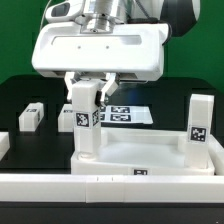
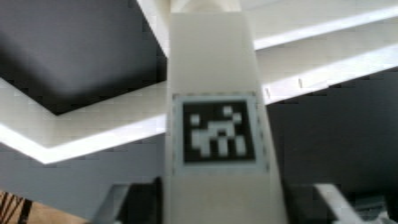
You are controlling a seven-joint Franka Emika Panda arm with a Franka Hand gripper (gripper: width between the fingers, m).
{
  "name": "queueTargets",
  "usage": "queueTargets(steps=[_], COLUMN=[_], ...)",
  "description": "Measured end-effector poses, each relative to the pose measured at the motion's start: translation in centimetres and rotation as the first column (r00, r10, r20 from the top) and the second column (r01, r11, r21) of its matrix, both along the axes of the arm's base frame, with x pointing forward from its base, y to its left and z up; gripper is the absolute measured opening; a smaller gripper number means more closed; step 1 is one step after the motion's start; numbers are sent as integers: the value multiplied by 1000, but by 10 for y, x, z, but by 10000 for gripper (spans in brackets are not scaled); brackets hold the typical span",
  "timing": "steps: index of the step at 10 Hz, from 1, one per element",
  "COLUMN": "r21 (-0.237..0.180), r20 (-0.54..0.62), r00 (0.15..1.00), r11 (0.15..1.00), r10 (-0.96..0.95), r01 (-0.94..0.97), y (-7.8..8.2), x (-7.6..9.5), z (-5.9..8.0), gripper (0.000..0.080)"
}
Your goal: Assemble desk
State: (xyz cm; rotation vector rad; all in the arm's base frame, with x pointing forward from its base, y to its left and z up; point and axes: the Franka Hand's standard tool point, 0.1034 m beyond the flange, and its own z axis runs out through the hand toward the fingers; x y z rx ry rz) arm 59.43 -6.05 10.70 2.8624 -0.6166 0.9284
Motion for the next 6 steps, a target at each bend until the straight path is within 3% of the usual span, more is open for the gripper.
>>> queueTargets(steps=[1, 2, 6], r21=[0, 0, 0], r20=[-1, -1, -2], r00=[1000, 1000, 1000], r11=[1000, 1000, 1000], r10=[0, 0, 0], r01=[0, 0, 0], y=[0, 0, 0], x=[0, 0, 0], z=[0, -1, -1], gripper=[402, 593, 649])
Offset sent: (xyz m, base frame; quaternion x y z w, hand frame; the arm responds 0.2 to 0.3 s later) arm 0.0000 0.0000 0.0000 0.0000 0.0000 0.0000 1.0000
